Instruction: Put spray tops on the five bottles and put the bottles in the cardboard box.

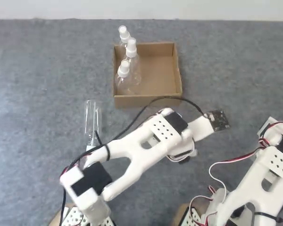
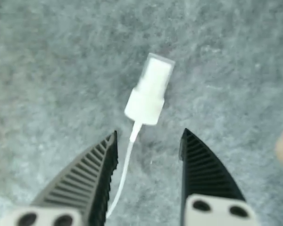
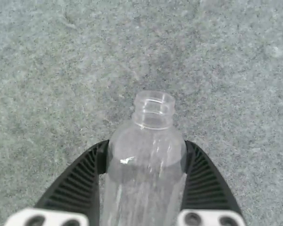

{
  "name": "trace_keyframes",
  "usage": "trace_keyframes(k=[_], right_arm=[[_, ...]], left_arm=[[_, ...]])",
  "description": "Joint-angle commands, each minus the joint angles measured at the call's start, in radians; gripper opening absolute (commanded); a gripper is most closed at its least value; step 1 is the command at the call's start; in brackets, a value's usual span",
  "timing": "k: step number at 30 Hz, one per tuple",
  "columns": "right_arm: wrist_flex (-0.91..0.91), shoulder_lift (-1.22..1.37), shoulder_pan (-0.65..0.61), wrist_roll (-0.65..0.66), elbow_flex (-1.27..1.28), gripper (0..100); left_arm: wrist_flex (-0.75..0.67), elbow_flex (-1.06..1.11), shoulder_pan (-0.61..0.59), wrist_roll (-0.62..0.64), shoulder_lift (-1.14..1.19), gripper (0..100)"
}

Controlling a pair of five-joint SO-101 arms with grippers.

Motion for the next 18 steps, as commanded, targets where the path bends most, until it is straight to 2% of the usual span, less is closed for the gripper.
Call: trace_keyframes(k=[1, 10, 13, 18], right_arm=[[-0.016, -0.047, 0.012, -0.012, -0.014, 8.0], [-0.016, -0.047, 0.010, -0.012, -0.012, 8.0], [-0.016, -0.047, 0.010, -0.012, -0.012, 8.0], [-0.018, -0.047, 0.008, -0.012, -0.012, 8.0]], left_arm=[[-0.041, -0.087, 0.011, -0.009, 0.049, 20], [-0.034, -0.205, 0.044, -0.012, 0.184, 20], [-0.040, -0.202, 0.066, -0.049, 0.213, 20], [-0.031, -0.219, 0.071, -0.061, 0.267, 13]])
